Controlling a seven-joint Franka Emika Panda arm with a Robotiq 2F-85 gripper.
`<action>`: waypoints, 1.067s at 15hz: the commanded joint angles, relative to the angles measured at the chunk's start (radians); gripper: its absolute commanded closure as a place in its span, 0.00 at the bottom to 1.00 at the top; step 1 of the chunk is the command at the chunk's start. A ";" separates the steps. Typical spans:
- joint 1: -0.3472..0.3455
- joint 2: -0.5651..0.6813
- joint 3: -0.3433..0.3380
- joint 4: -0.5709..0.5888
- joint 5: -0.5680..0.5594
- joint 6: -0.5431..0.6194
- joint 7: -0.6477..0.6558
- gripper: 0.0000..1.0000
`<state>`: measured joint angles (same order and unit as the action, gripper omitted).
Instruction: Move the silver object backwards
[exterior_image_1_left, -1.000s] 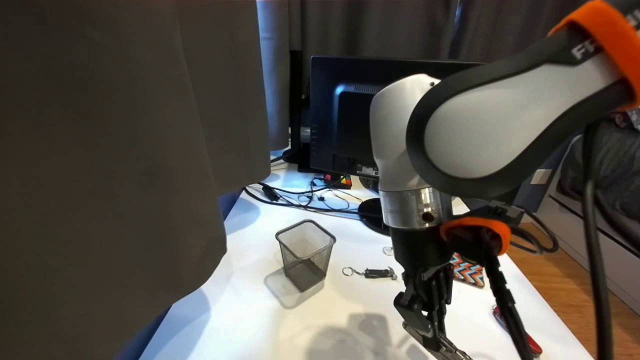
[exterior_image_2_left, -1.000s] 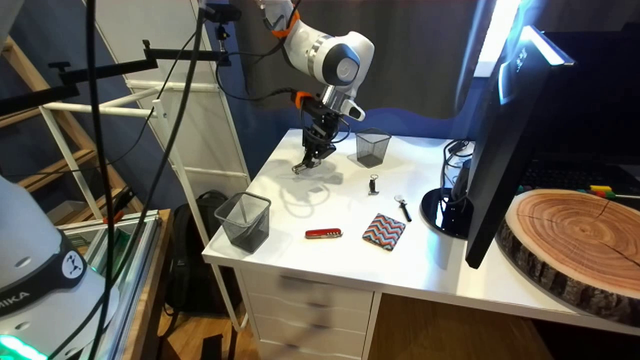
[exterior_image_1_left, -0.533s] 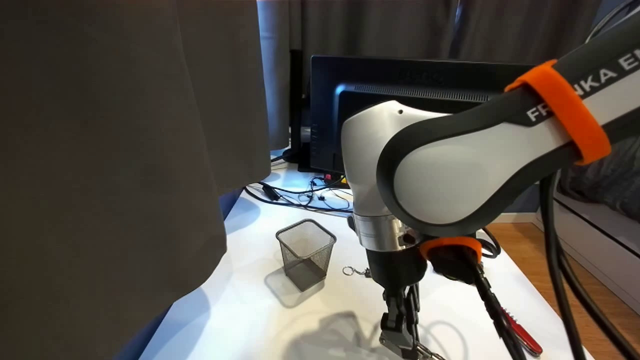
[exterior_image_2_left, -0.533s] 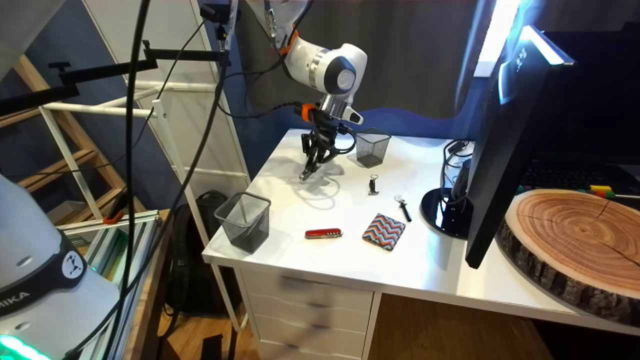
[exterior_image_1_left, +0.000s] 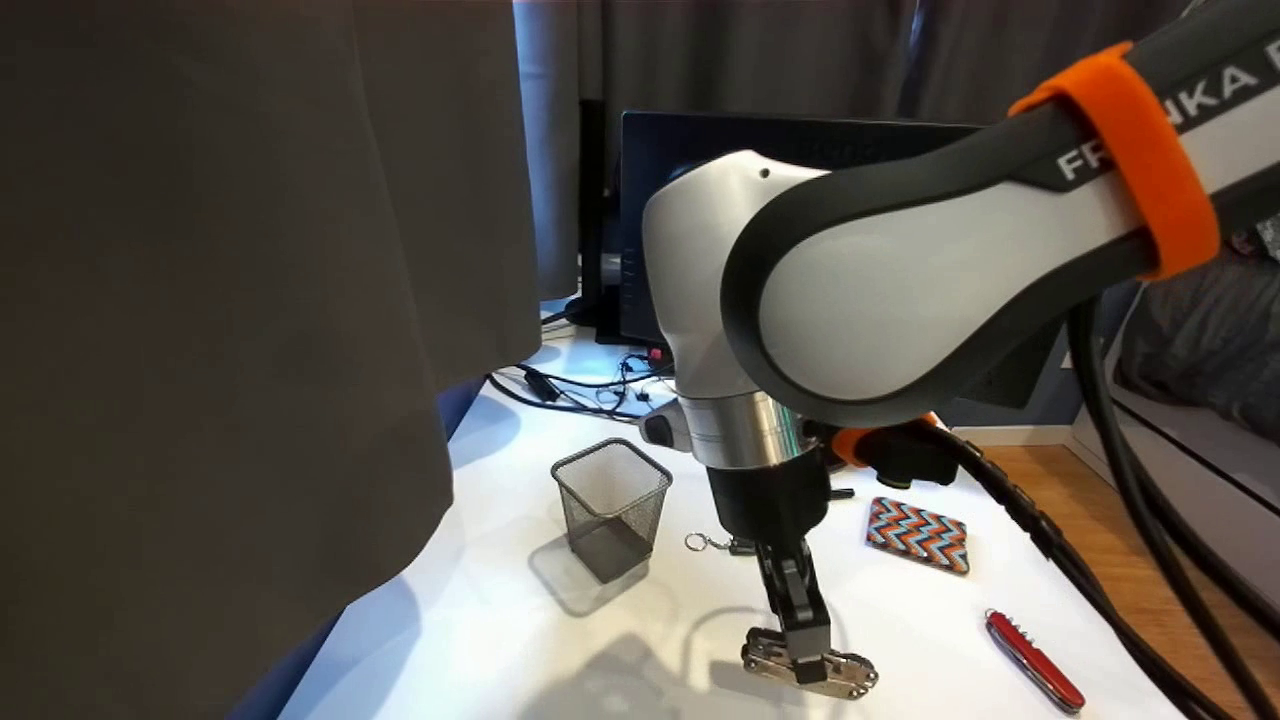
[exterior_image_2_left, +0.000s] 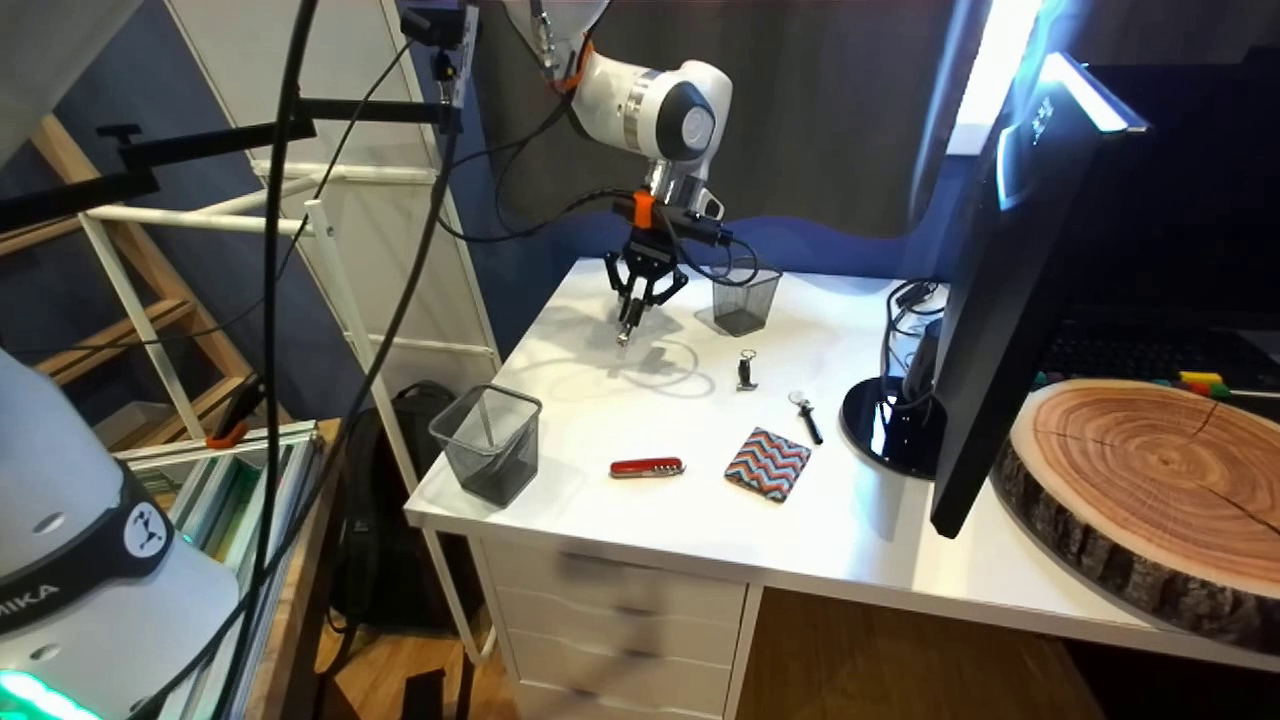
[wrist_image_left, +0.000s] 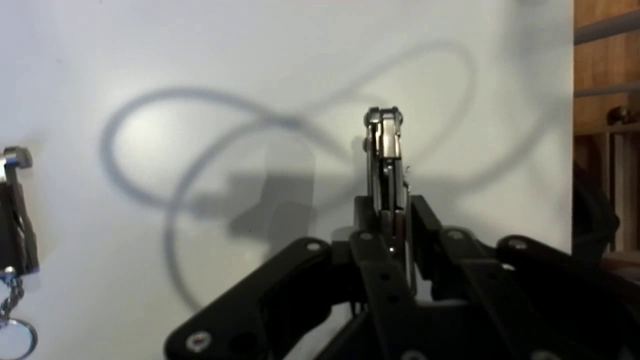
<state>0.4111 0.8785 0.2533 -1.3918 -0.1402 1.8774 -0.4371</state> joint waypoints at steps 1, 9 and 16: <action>0.030 0.093 0.028 0.188 -0.077 -0.109 -0.141 0.95; 0.090 0.115 0.022 0.241 -0.099 -0.136 -0.162 0.80; 0.209 0.244 0.031 0.450 -0.095 -0.168 -0.061 0.95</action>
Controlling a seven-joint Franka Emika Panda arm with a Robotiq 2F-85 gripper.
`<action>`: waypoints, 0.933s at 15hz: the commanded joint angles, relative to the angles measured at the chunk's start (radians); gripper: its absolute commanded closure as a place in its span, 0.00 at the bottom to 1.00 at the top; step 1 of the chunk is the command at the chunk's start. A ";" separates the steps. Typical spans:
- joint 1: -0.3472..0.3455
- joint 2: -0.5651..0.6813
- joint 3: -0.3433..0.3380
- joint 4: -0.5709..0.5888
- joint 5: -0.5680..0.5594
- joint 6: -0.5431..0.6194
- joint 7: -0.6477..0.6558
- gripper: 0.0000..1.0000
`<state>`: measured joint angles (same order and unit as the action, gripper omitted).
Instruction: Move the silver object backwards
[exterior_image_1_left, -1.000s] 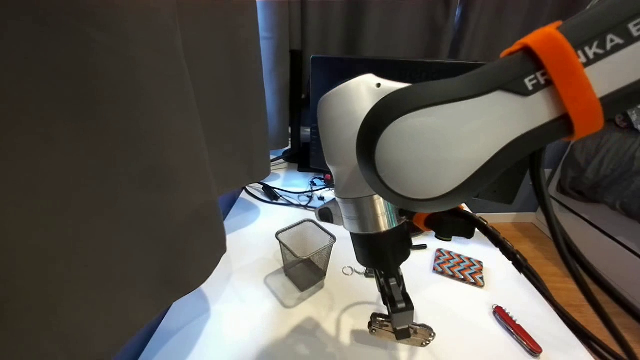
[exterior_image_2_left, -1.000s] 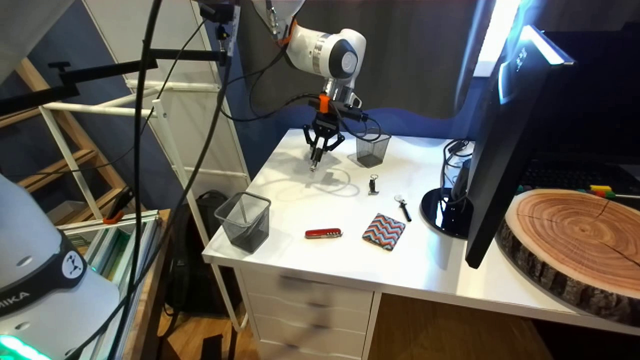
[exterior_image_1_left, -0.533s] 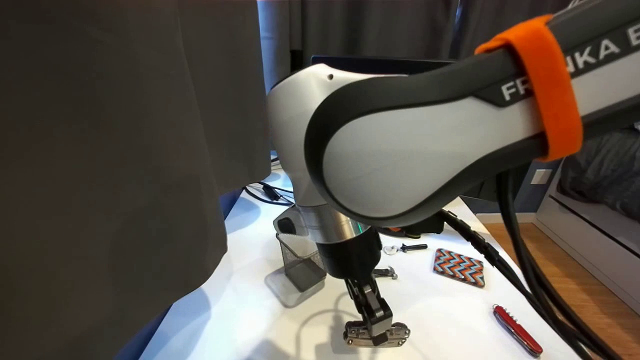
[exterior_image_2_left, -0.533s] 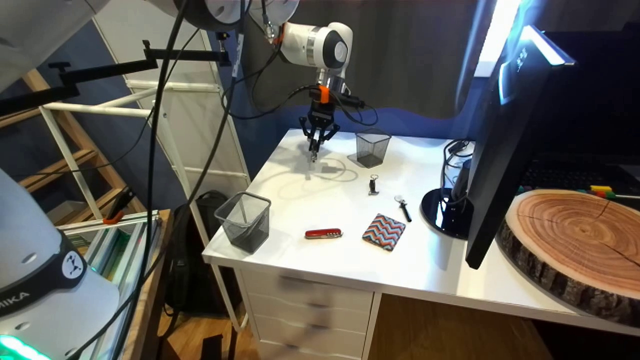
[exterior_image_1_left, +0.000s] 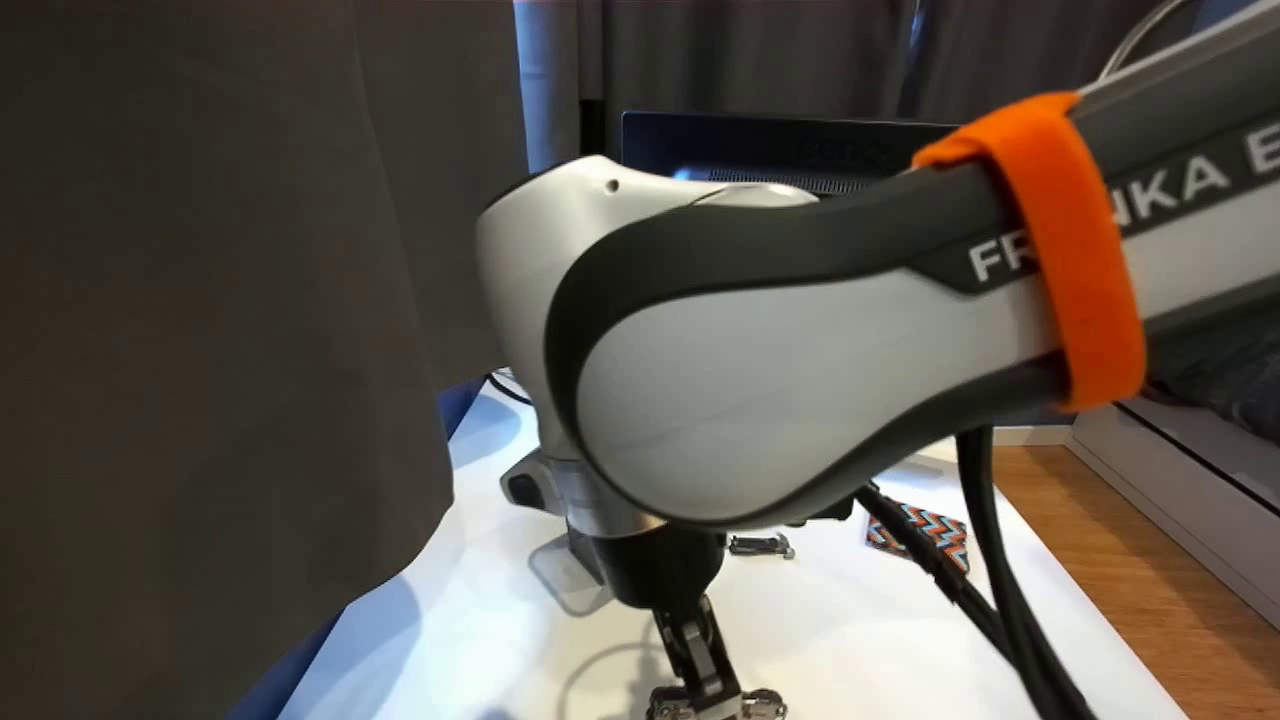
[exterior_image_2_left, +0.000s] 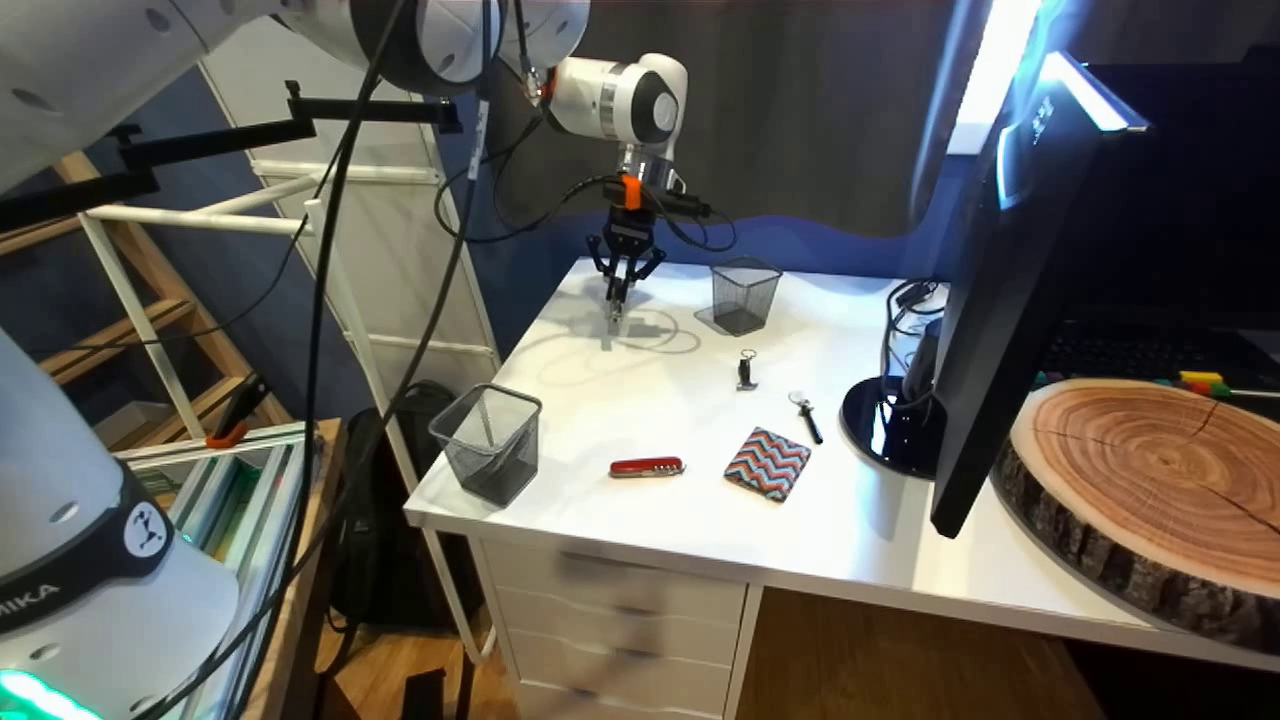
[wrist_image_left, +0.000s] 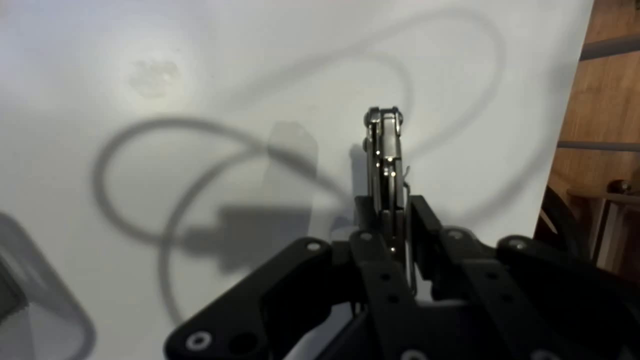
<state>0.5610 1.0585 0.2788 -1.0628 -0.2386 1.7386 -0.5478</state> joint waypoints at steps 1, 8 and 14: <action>0.082 0.078 0.004 0.144 0.005 -0.032 0.064 0.95; 0.137 0.172 -0.018 0.245 0.068 -0.057 0.171 0.95; 0.109 0.233 -0.047 0.317 0.099 -0.129 0.208 0.54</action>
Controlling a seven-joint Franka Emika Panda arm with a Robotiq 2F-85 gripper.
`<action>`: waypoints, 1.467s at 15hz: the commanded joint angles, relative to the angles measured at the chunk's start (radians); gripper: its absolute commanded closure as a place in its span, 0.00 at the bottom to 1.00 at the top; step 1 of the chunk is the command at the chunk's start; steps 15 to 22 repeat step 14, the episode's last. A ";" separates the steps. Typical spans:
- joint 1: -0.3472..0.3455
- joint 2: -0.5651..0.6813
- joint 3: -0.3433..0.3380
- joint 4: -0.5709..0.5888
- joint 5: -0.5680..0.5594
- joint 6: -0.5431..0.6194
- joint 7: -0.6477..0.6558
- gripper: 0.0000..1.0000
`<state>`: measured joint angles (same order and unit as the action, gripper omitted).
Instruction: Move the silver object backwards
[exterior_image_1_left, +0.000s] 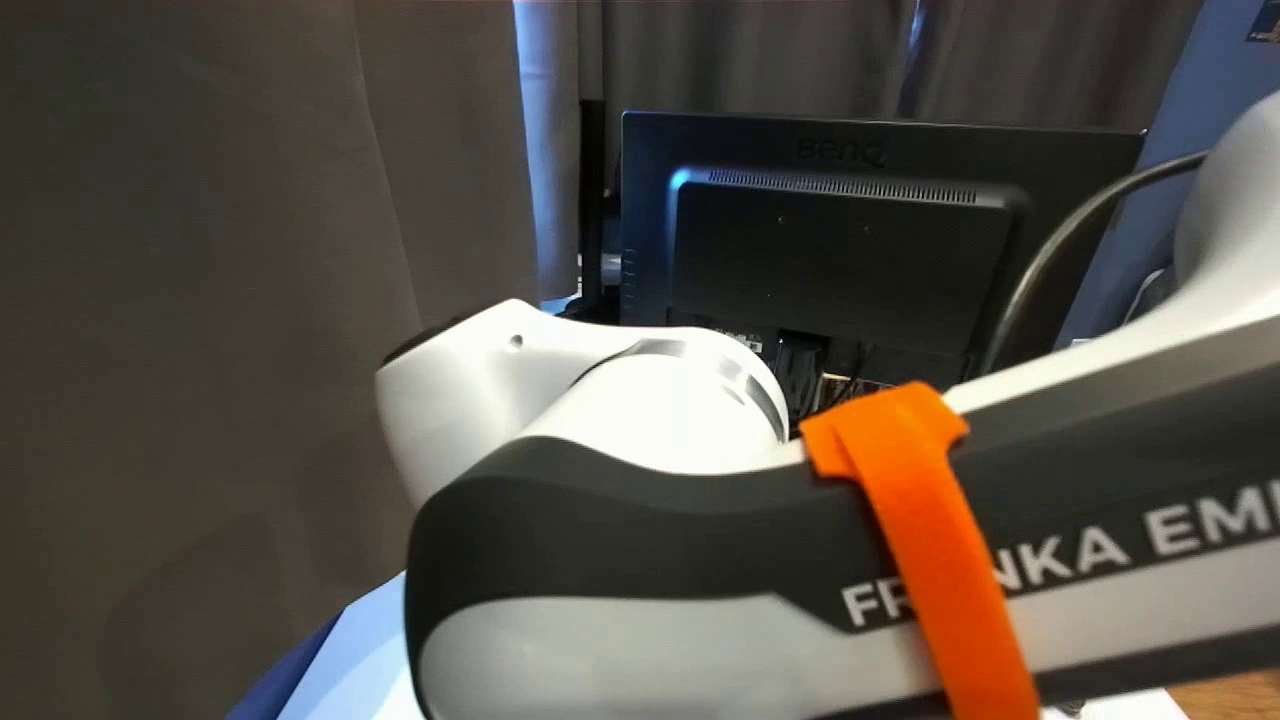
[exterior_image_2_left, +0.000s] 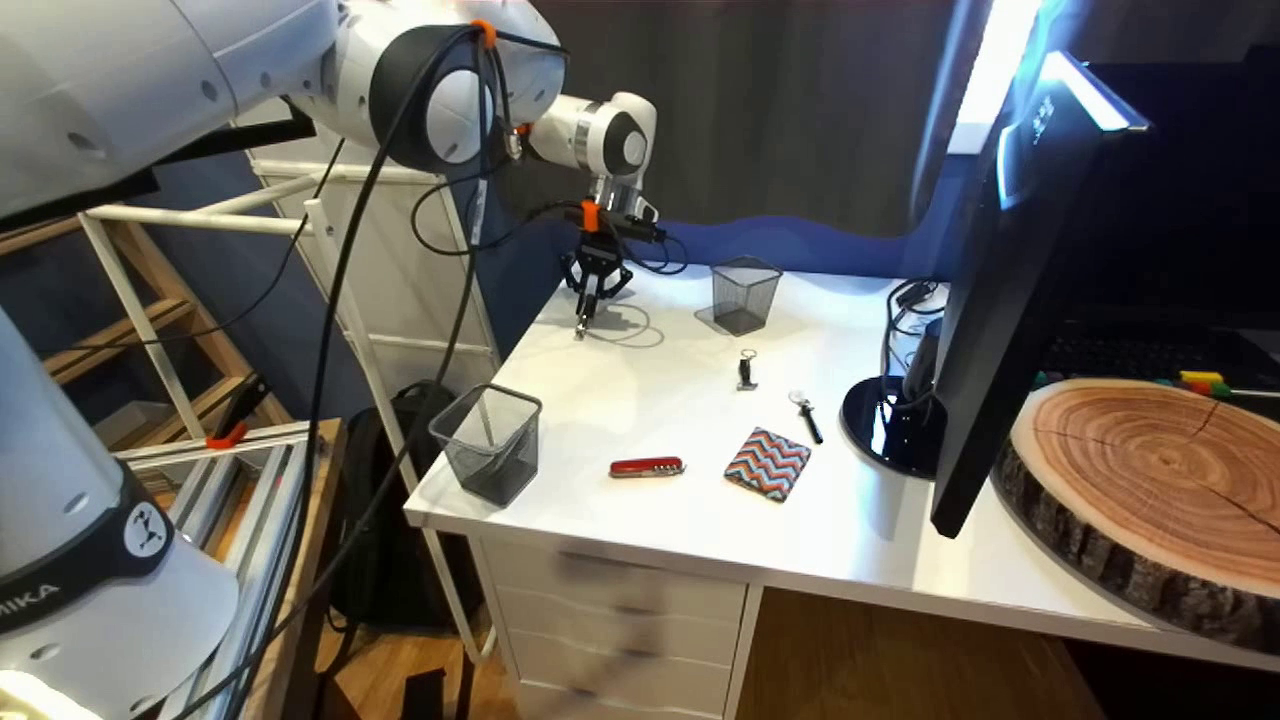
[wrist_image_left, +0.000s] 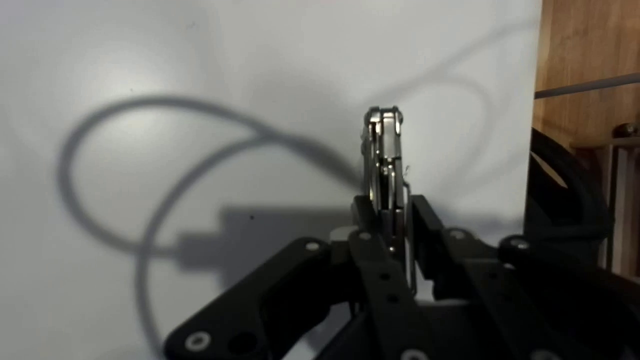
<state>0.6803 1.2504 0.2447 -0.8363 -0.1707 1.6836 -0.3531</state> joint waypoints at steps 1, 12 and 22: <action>-0.019 0.041 -0.013 0.101 0.034 -0.084 0.005 0.48; -0.133 -0.166 -0.028 -0.061 0.010 -0.083 0.137 0.00; -0.147 -0.190 -0.027 -0.077 0.011 -0.082 0.142 0.00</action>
